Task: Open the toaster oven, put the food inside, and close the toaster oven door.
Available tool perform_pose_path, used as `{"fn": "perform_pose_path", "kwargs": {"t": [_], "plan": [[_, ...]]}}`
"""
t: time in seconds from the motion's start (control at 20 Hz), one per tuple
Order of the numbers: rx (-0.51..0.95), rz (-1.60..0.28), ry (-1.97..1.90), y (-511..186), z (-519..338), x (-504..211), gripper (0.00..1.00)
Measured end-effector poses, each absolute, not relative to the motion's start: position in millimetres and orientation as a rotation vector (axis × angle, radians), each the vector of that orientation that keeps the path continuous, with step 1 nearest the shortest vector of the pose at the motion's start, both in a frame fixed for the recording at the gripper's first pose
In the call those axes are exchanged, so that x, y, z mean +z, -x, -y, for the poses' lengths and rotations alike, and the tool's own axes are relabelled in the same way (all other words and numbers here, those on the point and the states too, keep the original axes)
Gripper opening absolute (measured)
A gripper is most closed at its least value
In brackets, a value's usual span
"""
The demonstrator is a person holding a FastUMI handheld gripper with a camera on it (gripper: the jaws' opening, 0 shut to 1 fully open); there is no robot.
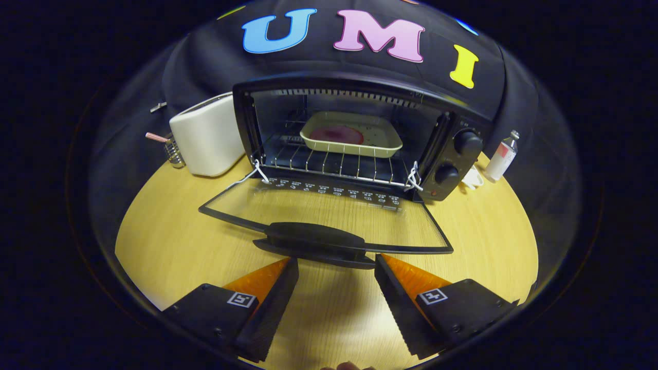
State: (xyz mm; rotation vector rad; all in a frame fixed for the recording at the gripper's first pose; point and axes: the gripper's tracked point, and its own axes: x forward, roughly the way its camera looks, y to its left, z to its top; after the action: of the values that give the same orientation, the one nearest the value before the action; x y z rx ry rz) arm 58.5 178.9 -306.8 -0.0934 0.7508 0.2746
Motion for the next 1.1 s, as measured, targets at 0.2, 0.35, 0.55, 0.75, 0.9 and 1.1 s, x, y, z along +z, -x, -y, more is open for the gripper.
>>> {"fn": "perform_pose_path", "kwargs": {"t": [0.2,0.35,0.55,0.75,0.9,1.1], "plan": [[0.286,-0.692,0.034,-79,-181,-266,0.99],[0.273,-0.612,-0.009,-109,-184,-228,0.99],[0.257,-0.505,-0.036,-143,-184,-174,1.00],[0.260,-0.383,-0.072,-130,-169,-125,0.99],[0.237,-0.322,-0.092,-121,-144,-96,0.99],[0.224,-0.239,-0.070,-109,-107,-57,0.99]]}}
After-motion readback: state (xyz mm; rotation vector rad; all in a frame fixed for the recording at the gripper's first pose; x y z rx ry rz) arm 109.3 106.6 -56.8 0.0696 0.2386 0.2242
